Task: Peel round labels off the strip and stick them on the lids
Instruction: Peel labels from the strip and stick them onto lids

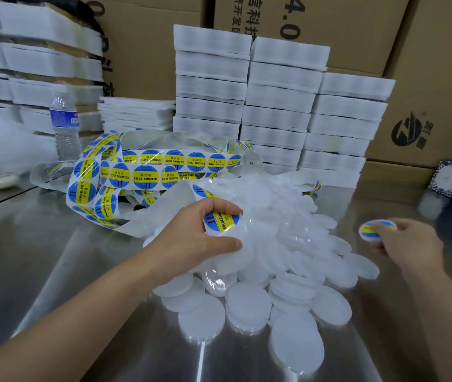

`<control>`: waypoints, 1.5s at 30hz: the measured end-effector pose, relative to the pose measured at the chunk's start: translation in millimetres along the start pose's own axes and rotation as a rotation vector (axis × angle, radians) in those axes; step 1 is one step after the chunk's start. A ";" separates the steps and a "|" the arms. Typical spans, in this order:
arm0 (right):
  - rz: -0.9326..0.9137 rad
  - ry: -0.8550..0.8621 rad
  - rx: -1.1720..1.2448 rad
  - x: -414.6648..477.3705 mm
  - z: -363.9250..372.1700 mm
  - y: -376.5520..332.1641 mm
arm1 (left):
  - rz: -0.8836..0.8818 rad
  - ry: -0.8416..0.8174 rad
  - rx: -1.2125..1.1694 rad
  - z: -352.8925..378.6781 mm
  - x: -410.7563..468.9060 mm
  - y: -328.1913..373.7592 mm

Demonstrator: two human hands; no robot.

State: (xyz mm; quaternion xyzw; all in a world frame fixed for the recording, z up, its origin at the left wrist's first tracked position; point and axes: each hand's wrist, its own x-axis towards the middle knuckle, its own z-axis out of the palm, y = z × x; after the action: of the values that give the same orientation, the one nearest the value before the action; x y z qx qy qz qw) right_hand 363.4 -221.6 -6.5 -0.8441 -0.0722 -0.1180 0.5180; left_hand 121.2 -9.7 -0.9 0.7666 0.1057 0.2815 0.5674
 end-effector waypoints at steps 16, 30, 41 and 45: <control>-0.031 -0.004 -0.600 -0.9 2.6 0.6 | 0.016 -0.148 0.024 -2.3 -1.5 -3.3; -0.459 -0.583 0.376 -128.4 52.0 -67.9 | 0.160 -0.159 0.006 1.5 -1.1 -8.2; -0.545 -0.591 0.387 -131.7 50.4 -69.8 | 0.169 -0.117 0.213 2.1 1.9 -17.8; -0.556 -0.570 0.383 -134.5 49.7 -69.9 | 0.225 -0.079 0.331 1.8 -0.1 -14.9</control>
State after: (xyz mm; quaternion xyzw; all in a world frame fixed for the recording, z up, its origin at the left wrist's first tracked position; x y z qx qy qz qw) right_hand 223.1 -145.6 -5.0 -0.6801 -0.4570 0.0000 0.5733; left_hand 124.5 -6.2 -15.0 0.8668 0.0416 0.2915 0.4026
